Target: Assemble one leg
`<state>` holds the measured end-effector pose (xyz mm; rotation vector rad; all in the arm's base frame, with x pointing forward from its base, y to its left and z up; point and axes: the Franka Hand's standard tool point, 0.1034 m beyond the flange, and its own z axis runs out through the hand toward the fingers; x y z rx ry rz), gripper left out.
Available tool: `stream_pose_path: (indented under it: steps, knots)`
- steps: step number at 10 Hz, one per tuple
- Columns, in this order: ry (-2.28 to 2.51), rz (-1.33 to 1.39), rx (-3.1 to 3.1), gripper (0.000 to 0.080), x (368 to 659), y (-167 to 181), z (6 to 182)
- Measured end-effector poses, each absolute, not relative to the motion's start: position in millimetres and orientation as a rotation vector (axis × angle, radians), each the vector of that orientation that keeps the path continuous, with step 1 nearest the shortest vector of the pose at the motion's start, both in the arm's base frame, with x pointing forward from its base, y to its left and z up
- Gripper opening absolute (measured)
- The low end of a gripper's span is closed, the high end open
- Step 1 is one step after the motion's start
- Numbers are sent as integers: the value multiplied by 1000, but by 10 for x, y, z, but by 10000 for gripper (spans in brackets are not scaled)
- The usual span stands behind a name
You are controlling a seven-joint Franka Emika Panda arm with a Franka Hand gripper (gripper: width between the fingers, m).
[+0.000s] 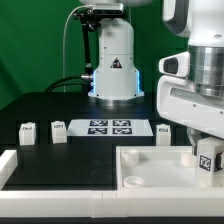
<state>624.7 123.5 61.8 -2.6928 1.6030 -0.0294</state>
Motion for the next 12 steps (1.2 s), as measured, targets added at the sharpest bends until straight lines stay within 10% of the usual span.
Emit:
stream_pose_path:
  steps: [5, 9, 12]
  knots:
    - [2136, -11, -2275, 291, 6249, 1231, 618]
    - [2051, -5, -2347, 628, 6245, 1255, 617]
    - [1776, -10, -2563, 648, 6239, 1280, 616]
